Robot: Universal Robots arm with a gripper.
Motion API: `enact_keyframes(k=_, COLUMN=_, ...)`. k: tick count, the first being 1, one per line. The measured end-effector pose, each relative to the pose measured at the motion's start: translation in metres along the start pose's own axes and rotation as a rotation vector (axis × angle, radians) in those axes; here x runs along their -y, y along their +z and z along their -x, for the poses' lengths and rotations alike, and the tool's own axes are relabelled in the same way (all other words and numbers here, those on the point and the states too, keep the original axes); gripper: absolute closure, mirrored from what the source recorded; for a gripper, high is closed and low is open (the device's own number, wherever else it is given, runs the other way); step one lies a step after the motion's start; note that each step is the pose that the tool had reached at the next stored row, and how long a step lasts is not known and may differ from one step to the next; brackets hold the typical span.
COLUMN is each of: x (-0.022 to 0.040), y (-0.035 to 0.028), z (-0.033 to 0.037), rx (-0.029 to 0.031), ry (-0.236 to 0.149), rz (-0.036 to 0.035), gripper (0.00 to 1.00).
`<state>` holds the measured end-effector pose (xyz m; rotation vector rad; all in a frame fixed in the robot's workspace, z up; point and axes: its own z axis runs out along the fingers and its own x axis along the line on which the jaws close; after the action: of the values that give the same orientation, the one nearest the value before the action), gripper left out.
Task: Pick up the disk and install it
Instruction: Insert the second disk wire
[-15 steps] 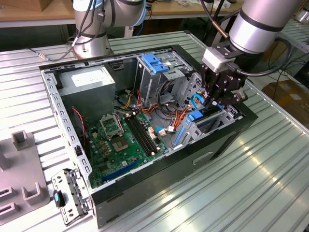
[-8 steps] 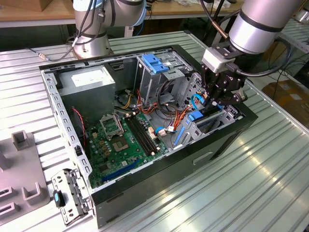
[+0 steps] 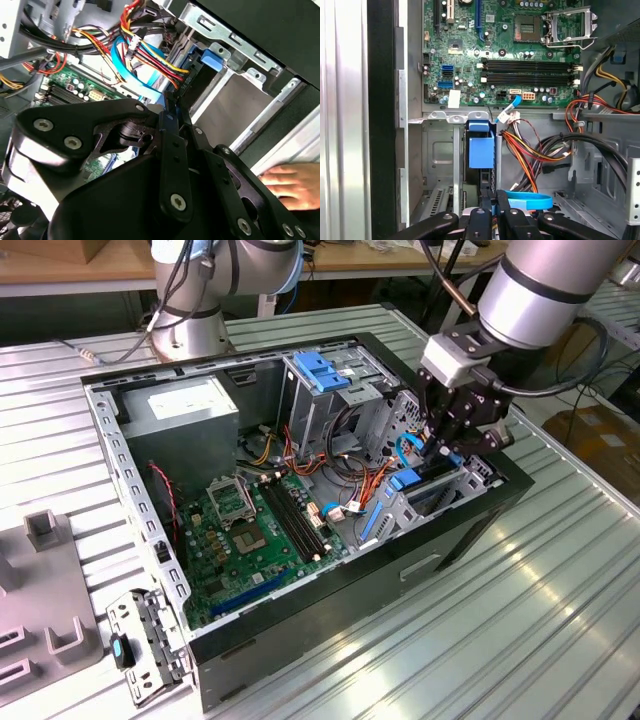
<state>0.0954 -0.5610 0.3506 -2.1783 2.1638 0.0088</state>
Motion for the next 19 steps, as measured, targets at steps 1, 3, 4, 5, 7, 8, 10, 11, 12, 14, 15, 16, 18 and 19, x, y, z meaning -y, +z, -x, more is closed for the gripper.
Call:
enact_keyframes(k=1, x=0.0, y=-0.0001, z=-0.0011, rx=0.0072, ry=0.0, rz=-0.0001, gripper=0.84)
enact_keyframes(k=3, x=0.0, y=-0.0001, z=-0.0028, rx=0.0113, ry=0.001, rz=-0.0001, gripper=0.84)
enact_keyframes(k=4, x=0.0, y=-0.0002, z=-0.0031, rx=0.0113, ry=0.001, rz=-0.0001, gripper=0.84)
enact_keyframes(k=5, x=0.0, y=-0.0002, z=-0.0034, rx=0.0112, ry=0.001, rz=-0.0001, gripper=0.84)
enact_keyframes(k=7, x=0.0, y=-0.0002, z=-0.005, rx=0.0114, ry=0.001, rz=-0.0001, gripper=0.84)
enact_keyframes(k=8, x=-0.0001, y=-0.0002, z=-0.0056, rx=0.0112, ry=0.001, rz=-0.0001, gripper=0.84)
enact_keyframes(k=10, x=0.0, y=-0.0003, z=-0.0065, rx=0.0137, ry=0.001, rz=-0.0002, gripper=0.84)
enact_keyframes(k=11, x=0.0, y=-0.0003, z=-0.0069, rx=0.0162, ry=0.001, rz=-0.0002, gripper=0.84)
enact_keyframes(k=12, x=-0.0001, y=-0.0002, z=-0.0072, rx=0.0194, ry=0.001, rz=-0.0002, gripper=0.84)
enact_keyframes(k=14, x=-0.0001, y=-0.0001, z=-0.0086, rx=0.0333, ry=0.002, rz=-0.0003, gripper=0.84)
enact_keyframes(k=15, x=-0.0001, y=-0.0001, z=-0.009, rx=0.0366, ry=0.002, rz=-0.0003, gripper=0.84)
enact_keyframes(k=16, x=-0.0001, y=0.0001, z=-0.0095, rx=0.0383, ry=0.002, rz=-0.0003, gripper=0.84)
enact_keyframes(k=18, x=-0.0001, y=0.0011, z=-0.0099, rx=0.0386, ry=0.002, rz=-0.0003, gripper=0.84)
enact_keyframes(k=19, x=-0.0001, y=0.0015, z=-0.01, rx=0.0386, ry=0.002, rz=-0.0003, gripper=0.84)
